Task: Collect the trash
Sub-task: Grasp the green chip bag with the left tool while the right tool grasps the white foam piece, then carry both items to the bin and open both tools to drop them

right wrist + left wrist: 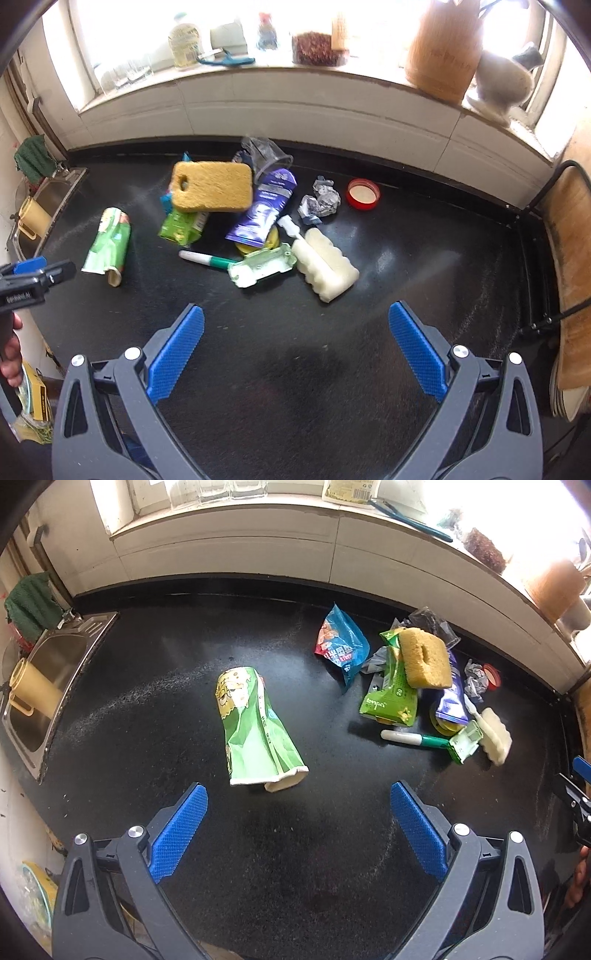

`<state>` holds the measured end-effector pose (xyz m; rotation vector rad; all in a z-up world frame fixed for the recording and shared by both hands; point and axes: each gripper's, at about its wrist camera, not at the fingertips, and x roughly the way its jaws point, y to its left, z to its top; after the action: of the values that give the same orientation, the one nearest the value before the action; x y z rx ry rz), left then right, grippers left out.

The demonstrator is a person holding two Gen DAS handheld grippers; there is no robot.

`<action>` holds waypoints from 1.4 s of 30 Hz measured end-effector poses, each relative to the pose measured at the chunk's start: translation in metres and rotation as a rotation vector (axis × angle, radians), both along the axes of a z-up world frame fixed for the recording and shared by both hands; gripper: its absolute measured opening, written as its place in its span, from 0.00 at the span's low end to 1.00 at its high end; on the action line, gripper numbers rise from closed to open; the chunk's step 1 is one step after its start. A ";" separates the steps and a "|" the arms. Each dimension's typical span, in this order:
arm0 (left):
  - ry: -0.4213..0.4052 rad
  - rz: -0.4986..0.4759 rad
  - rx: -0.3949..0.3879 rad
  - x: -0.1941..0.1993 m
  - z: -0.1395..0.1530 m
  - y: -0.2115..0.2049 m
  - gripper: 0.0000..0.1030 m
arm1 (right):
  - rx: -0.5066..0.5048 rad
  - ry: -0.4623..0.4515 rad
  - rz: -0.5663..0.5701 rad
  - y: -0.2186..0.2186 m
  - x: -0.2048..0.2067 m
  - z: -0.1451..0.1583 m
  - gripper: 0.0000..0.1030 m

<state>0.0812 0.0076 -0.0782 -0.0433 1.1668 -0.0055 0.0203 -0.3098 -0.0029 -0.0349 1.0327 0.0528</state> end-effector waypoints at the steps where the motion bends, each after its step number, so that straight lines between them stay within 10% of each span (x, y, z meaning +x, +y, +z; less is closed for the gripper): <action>1: 0.006 0.004 0.004 0.007 -0.008 0.001 0.94 | -0.013 0.009 0.015 -0.004 0.007 -0.009 0.95; 11: 0.122 0.118 0.035 0.063 -0.091 0.023 0.93 | -0.081 0.122 0.151 -0.033 0.082 -0.098 0.92; 18: 0.126 0.140 0.031 0.075 -0.112 0.028 0.86 | -0.078 0.161 0.235 -0.029 0.094 -0.121 0.64; 25: 0.077 0.073 0.041 0.063 -0.102 0.015 0.62 | -0.026 0.142 0.231 -0.026 0.075 -0.114 0.31; 42: -0.044 -0.064 0.004 -0.025 -0.041 0.010 0.30 | 0.040 0.005 0.091 -0.008 -0.015 -0.037 0.28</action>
<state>0.0565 0.0178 -0.1189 -0.0020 1.1239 -0.0600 0.0052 -0.3176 -0.0402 -0.0451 1.0347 0.1565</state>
